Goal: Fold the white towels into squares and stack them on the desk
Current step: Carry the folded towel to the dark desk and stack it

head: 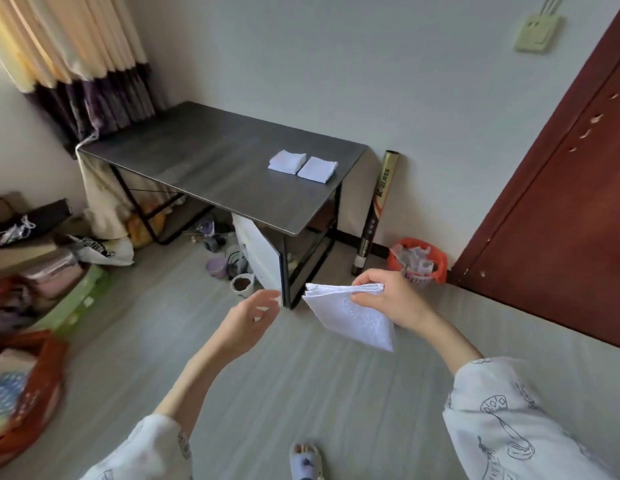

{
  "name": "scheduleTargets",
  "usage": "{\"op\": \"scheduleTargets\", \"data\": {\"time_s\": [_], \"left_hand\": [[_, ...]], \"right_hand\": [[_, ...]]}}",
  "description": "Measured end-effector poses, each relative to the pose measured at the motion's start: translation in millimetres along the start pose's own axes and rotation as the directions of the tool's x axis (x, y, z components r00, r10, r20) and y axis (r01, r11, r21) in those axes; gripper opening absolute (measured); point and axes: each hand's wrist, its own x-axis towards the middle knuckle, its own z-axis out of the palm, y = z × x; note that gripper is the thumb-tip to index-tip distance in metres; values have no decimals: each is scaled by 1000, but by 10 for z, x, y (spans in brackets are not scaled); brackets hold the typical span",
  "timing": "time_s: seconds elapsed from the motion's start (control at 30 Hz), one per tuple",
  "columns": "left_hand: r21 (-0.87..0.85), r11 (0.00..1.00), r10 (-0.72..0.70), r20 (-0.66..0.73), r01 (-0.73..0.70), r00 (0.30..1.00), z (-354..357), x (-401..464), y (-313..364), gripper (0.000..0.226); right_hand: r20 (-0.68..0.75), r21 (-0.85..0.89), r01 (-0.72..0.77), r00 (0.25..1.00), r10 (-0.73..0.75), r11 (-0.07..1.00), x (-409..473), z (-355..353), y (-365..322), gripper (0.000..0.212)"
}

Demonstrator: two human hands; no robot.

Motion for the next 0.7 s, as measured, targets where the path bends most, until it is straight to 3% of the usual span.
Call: {"op": "scheduleTargets", "data": {"time_s": [0.23,0.4,0.53,0.57,0.63,0.7], "left_hand": [[-63,997,-46,20,47,999,-748,1488,-99,34],[-228,968,-94,67,107,993,-1119,2617,-292,46],[-332,936,-49,204,116,978,-1384,3653,-457,108],[-354,928,-27,244,115,969,-1439,3916,-476,115],[-356,928,17,331,108,943,-1553,4438,-470,106],[-337,937,48,397,97,917,-1623,4868,-450,79]], "right_hand": [[9,69,23,1000,-24,997,1807,-74,-454,5],[64,101,11,998,-18,995,2939,-53,-622,5],[64,172,-37,998,26,984,3837,-9,-623,4],[61,178,-51,997,40,983,4052,15,-620,3],[46,201,-92,995,85,975,4472,59,-625,6],[48,220,-145,989,138,965,4826,96,-627,11]]}}
